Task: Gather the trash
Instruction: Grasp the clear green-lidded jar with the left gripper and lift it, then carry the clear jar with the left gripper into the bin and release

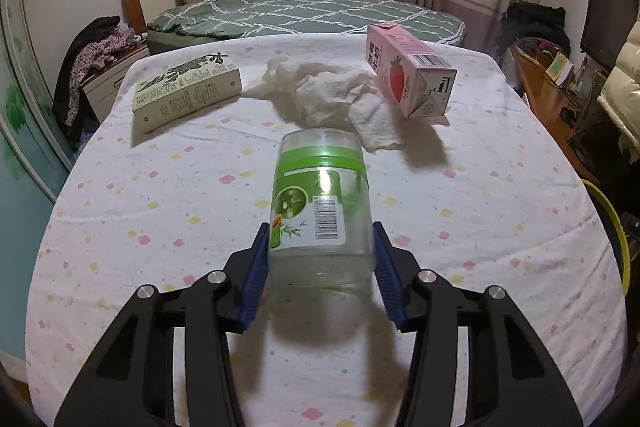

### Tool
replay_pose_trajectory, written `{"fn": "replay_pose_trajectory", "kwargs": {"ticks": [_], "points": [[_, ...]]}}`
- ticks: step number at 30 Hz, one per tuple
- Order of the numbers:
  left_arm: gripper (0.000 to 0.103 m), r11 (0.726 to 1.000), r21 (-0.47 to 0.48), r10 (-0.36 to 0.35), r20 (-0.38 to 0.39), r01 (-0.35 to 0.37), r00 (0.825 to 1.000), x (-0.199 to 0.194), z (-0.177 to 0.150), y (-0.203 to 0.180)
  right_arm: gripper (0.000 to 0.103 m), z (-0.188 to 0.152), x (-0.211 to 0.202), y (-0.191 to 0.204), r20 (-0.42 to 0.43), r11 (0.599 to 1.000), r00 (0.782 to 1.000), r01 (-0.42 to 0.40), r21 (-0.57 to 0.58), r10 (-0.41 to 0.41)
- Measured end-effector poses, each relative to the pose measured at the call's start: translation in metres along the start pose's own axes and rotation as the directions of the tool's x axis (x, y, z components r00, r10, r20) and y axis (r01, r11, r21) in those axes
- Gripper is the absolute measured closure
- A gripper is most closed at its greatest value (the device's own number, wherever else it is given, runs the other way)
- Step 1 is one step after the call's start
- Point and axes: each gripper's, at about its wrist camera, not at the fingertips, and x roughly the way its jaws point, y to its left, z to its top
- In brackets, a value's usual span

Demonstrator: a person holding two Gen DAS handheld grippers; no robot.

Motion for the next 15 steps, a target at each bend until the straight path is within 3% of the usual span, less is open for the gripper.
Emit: {"fn": "replay_pose_trajectory", "kwargs": {"ticks": [15], "points": [[0.054, 0.991, 0.082, -0.111, 0.058, 0.106, 0.992, -0.039, 0.008, -0.045, 0.085, 0.0, -0.012, -0.015, 0.024, 1.0, 1.0, -0.016, 0.018, 0.015]]}}
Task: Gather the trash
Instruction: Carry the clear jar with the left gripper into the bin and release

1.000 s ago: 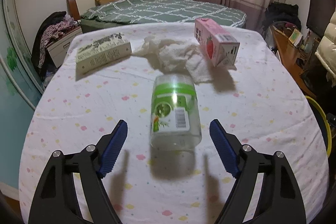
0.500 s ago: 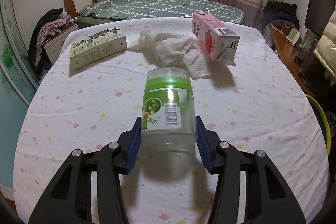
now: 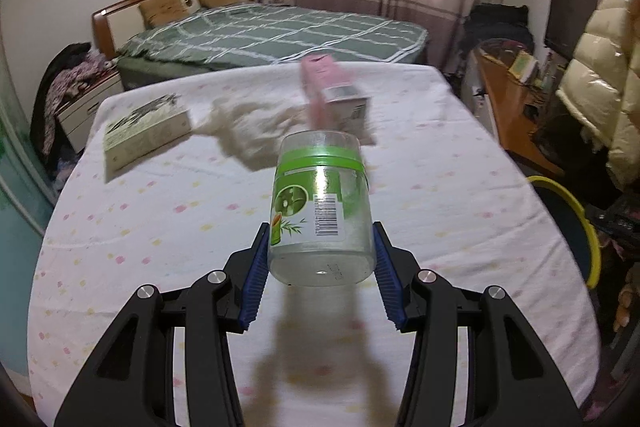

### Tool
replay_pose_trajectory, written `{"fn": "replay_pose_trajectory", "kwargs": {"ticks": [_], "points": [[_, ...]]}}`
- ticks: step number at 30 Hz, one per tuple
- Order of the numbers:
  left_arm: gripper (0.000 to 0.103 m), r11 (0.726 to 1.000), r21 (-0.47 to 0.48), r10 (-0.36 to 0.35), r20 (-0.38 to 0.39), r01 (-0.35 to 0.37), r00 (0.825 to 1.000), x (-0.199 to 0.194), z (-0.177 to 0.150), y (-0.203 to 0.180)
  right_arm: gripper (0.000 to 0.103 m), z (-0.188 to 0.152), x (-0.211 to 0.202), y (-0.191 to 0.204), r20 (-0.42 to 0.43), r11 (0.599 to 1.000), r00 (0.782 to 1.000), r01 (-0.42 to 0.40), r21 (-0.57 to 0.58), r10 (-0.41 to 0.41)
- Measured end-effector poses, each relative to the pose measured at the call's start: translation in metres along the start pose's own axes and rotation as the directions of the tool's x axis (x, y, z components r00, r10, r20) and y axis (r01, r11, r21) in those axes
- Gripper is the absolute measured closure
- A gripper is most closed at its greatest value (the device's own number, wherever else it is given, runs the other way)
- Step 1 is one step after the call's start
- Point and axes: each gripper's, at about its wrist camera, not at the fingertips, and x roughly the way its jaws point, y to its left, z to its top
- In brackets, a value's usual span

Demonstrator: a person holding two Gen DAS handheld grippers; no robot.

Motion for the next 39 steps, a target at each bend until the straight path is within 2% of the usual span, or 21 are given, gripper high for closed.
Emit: {"fn": "replay_pose_trajectory", "kwargs": {"ticks": [10, 20, 28, 34, 39], "points": [[0.054, 0.981, 0.129, -0.145, -0.011, 0.145, 0.989, 0.004, 0.017, -0.096, 0.085, 0.001, -0.014, -0.039, 0.02, 0.999, 1.0, 0.022, 0.046, -0.023], [0.054, 0.917, 0.253, -0.295, -0.091, 0.308, 0.951, 0.019, 0.023, -0.207, 0.081, -0.001, -0.032, -0.072, 0.035, 0.997, 0.998, 0.042, 0.069, -0.044], [0.054, 0.864, 0.341, -0.326, -0.181, 0.37, 0.928, 0.045, 0.013, -0.282, 0.08, -0.003, -0.037, -0.091, 0.038, 0.994, 0.997, 0.07, 0.087, -0.074], [0.054, 0.849, 0.358, -0.315, -0.25, 0.389, 0.916, 0.073, 0.006, -0.316, 0.078, -0.007, -0.041, -0.108, 0.033, 0.989, 0.994, 0.097, 0.108, -0.101], [0.054, 0.842, 0.377, -0.296, -0.278, 0.387, 0.914, 0.087, -0.001, -0.331, 0.076, -0.008, -0.039, -0.122, 0.027, 0.985, 0.993, 0.112, 0.131, -0.116]]}}
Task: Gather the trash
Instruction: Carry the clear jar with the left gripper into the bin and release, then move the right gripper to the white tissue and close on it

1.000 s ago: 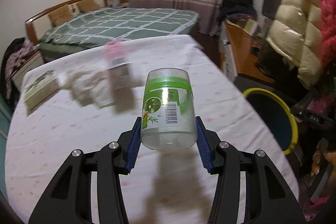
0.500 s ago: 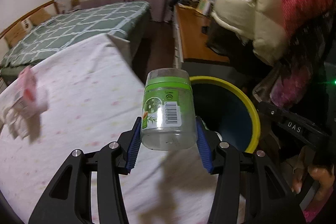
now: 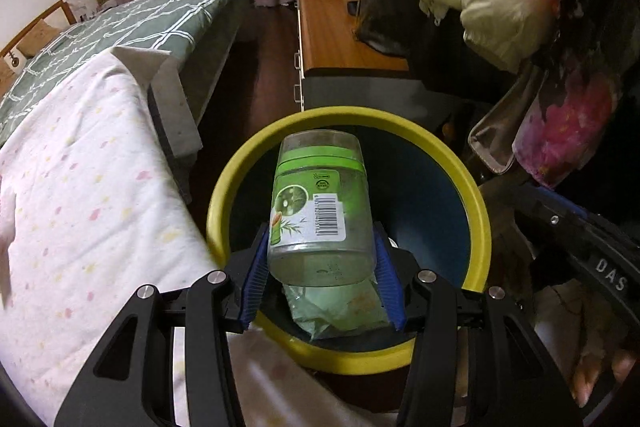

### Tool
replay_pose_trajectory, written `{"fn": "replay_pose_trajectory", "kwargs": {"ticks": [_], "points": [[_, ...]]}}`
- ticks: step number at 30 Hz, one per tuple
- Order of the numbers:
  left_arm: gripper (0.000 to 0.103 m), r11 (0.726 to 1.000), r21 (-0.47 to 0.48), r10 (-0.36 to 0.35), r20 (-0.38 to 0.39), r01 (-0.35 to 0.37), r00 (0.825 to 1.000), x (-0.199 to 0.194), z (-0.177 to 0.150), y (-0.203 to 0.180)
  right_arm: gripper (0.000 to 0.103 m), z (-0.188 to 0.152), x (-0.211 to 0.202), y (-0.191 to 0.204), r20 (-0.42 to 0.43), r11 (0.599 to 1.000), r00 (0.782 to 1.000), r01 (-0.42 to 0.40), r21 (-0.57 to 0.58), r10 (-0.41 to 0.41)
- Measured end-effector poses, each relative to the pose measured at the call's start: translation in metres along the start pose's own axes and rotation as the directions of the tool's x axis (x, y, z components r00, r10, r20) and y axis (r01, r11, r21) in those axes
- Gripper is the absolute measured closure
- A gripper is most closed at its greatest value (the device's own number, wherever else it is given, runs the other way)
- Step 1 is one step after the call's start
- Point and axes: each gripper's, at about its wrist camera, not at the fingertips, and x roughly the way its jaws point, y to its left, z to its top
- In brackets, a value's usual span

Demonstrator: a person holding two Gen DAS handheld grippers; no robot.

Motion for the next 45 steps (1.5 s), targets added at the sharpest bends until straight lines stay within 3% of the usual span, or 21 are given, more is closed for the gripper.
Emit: {"fn": "replay_pose_trajectory", "kwargs": {"ticks": [3, 5, 10, 15, 17, 22, 27, 36, 41, 45], "points": [[0.053, 1.0, -0.012, 0.006, -0.009, -0.006, 1.0, 0.002, -0.001, 0.002, 0.076, 0.001, 0.002, -0.001, -0.004, 1.0, 1.0, 0.003, 0.002, -0.003], [0.034, 1.0, -0.022, 0.022, 0.014, -0.021, 1.0, -0.008, -0.001, 0.007, 0.076, 0.001, 0.003, 0.003, -0.005, 1.0, 1.0, -0.001, -0.004, 0.001], [0.031, 0.998, -0.051, 0.043, 0.093, -0.039, 0.995, -0.054, -0.011, 0.029, 0.076, -0.001, 0.002, 0.014, -0.007, 1.0, 1.0, -0.013, -0.021, 0.013], [0.018, 0.987, -0.137, 0.104, 0.184, -0.079, 0.977, -0.11, -0.04, 0.077, 0.074, -0.004, 0.001, 0.036, -0.012, 0.998, 0.999, -0.037, -0.058, 0.036], [0.016, 0.975, -0.188, 0.16, 0.221, -0.119, 0.962, -0.135, -0.059, 0.104, 0.072, -0.006, 0.002, 0.052, -0.018, 0.995, 0.999, -0.05, -0.086, 0.049], [0.015, 0.925, -0.312, 0.302, 0.255, -0.218, 0.919, -0.184, -0.11, 0.169, 0.072, -0.013, 0.011, 0.104, -0.053, 0.981, 0.996, -0.086, -0.173, 0.078], [0.015, 0.848, -0.447, 0.419, 0.233, -0.286, 0.878, -0.223, -0.156, 0.244, 0.072, -0.027, 0.021, 0.175, -0.098, 0.951, 0.987, -0.149, -0.27, 0.127], [0.015, 0.731, -0.564, 0.567, 0.19, -0.384, 0.801, -0.253, -0.205, 0.336, 0.072, -0.049, 0.021, 0.298, -0.139, 0.869, 0.969, -0.246, -0.429, 0.205], [0.015, 0.679, -0.622, 0.613, 0.187, -0.391, 0.768, -0.265, -0.22, 0.363, 0.072, -0.074, 0.015, 0.37, -0.19, 0.784, 0.942, -0.334, -0.523, 0.275], [0.015, 0.604, -0.689, 0.661, 0.151, -0.401, 0.735, -0.277, -0.236, 0.389, 0.072, -0.099, 0.01, 0.431, -0.239, 0.69, 0.921, -0.389, -0.611, 0.308]]}}
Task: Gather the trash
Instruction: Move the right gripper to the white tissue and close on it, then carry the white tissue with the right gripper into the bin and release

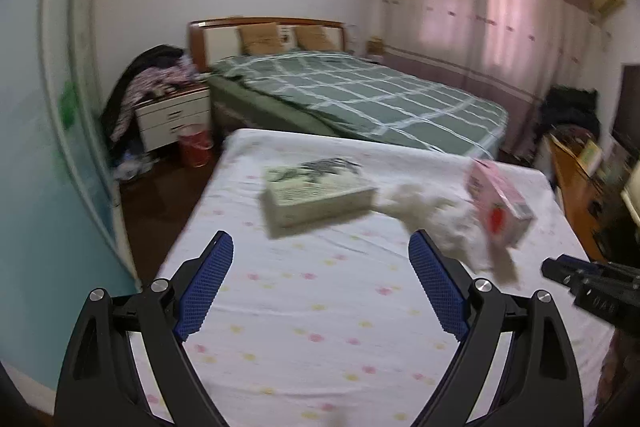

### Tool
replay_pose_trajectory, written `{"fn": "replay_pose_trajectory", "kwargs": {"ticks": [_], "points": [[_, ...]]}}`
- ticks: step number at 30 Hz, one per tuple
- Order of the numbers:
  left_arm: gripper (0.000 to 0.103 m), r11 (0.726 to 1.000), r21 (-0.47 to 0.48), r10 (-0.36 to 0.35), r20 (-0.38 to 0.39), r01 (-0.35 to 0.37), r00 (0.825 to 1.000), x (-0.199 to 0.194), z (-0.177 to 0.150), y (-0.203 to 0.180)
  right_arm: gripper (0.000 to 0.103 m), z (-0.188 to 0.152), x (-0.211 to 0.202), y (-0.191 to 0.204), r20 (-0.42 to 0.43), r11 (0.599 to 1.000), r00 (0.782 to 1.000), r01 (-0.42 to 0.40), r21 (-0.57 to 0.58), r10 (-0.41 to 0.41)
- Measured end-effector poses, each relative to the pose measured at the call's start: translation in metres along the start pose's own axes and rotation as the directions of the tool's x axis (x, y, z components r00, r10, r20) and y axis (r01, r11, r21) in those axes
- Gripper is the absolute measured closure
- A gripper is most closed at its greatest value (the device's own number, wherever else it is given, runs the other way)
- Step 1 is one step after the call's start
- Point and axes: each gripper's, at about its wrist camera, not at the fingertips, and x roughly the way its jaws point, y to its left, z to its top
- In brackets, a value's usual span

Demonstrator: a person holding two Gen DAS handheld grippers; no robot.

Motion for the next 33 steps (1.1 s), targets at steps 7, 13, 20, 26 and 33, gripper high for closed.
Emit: {"fn": "replay_pose_trajectory", "kwargs": {"ticks": [7, 13, 20, 26, 33], "points": [[0.015, 0.996, -0.053, 0.077, -0.007, -0.077, 0.997, 0.006, -0.003, 0.024, 0.072, 0.031, 0.046, 0.063, -0.046, 0.993, 0.997, -0.062, -0.099, 0.057], [0.015, 0.996, -0.07, 0.053, -0.058, -0.057, 0.997, 0.02, -0.008, 0.026, 0.072, 0.051, 0.087, 0.08, -0.067, 0.992, 0.998, 0.009, -0.128, -0.018], [0.015, 0.995, -0.082, 0.04, -0.093, -0.048, 0.995, 0.03, -0.014, 0.025, 0.083, 0.051, 0.108, 0.076, -0.061, 0.985, 0.994, 0.078, -0.154, -0.089], [0.015, 0.996, -0.075, 0.036, -0.108, -0.044, 0.993, 0.035, -0.017, 0.021, 0.096, 0.052, 0.087, 0.072, -0.045, 0.992, 0.999, -0.011, -0.122, 0.006], [0.015, 0.997, -0.073, 0.031, -0.112, -0.039, 0.993, 0.036, -0.018, 0.02, 0.098, 0.052, 0.041, 0.065, -0.021, 0.986, 0.99, -0.143, -0.091, 0.141]]}}
